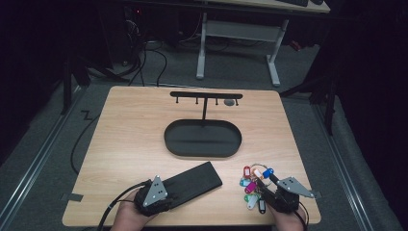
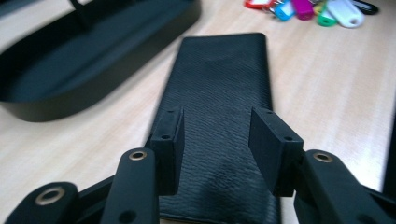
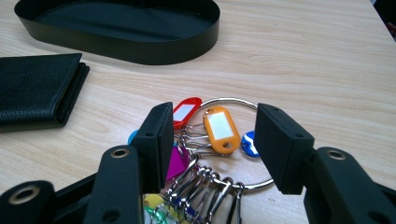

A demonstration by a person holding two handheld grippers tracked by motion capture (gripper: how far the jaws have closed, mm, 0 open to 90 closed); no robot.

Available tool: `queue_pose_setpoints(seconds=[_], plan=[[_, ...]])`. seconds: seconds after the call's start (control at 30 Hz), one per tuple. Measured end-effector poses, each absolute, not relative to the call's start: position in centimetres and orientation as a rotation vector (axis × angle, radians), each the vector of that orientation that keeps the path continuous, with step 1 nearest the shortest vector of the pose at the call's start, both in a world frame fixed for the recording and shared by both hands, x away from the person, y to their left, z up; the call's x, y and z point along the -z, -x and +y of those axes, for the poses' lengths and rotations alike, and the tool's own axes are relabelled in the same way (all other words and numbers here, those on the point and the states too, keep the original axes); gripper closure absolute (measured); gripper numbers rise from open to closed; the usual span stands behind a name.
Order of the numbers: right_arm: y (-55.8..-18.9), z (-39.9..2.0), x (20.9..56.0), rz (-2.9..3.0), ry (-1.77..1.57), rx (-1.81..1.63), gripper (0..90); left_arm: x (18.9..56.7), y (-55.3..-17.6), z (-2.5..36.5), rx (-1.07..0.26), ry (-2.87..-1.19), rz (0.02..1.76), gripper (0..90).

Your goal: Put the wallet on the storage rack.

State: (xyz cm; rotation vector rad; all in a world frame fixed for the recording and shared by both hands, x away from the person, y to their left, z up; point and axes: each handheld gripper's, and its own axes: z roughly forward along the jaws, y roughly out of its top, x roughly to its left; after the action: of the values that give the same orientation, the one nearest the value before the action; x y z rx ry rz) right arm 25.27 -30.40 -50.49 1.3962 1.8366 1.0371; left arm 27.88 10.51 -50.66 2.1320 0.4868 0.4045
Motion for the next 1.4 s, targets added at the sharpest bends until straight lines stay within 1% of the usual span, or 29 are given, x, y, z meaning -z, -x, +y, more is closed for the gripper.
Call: queue_pose_setpoints(seconds=[0.13,0.23,0.33,0.37,0.47,0.57,0.7,0.8,0.87,0.93,1.0,1.07,1.23,1.4], plan=[[-25.4,-30.5,50.7,1.847,-1.408,-1.029,47.9,51.2,-27.2,10.2,-0.401,-2.172,0.472,52.7],[-25.5,-30.3,50.7,1.855,-1.404,-1.032,47.8,51.2,-26.8,9.8,-0.390,-2.169,0.463,51.0],[-25.5,-30.1,50.7,1.868,-1.391,-1.029,47.8,51.4,-26.5,9.0,-0.399,-2.195,0.444,46.0],[-25.6,-30.1,50.8,1.870,-1.389,-1.028,47.8,51.6,-26.5,8.7,-0.413,-2.220,0.436,44.6],[-25.7,-30.1,50.8,1.863,-1.412,-1.032,47.6,52.6,-26.3,7.9,-0.544,-2.297,0.403,42.4],[-25.6,-30.1,50.7,1.866,-1.400,-1.035,47.5,52.9,-25.9,7.4,-0.643,-2.314,0.362,41.8],[-25.6,-30.2,50.7,1.863,-1.407,-1.052,47.5,53.2,-26.0,7.6,-0.649,-2.287,0.356,45.8],[-25.6,-30.1,50.7,1.865,-1.408,-1.056,47.6,53.3,-25.7,7.6,-0.673,-2.287,0.318,54.1],[-25.7,-30.1,50.7,1.870,-1.408,-1.055,47.6,53.2,-25.6,7.6,-0.678,-2.282,0.311,61.8],[-25.6,-30.1,50.6,1.863,-1.409,-1.057,47.6,53.1,-25.5,7.7,-0.670,-2.279,0.316,65.3],[-25.5,-30.2,50.5,1.863,-1.412,-1.066,47.6,52.9,-25.3,7.7,-0.691,-2.283,0.314,72.1],[-25.5,-30.2,50.5,1.856,-1.418,-1.081,47.6,52.8,-25.3,7.9,-0.690,-2.277,0.323,75.6],[-25.5,-30.3,50.4,1.850,-1.419,-1.092,47.8,52.3,-25.4,8.5,-0.666,-2.233,0.354,80.4],[-25.4,-30.6,50.3,1.853,-1.428,-1.107,48.1,51.1,-25.7,9.8,-0.625,-2.144,0.409,82.0]])
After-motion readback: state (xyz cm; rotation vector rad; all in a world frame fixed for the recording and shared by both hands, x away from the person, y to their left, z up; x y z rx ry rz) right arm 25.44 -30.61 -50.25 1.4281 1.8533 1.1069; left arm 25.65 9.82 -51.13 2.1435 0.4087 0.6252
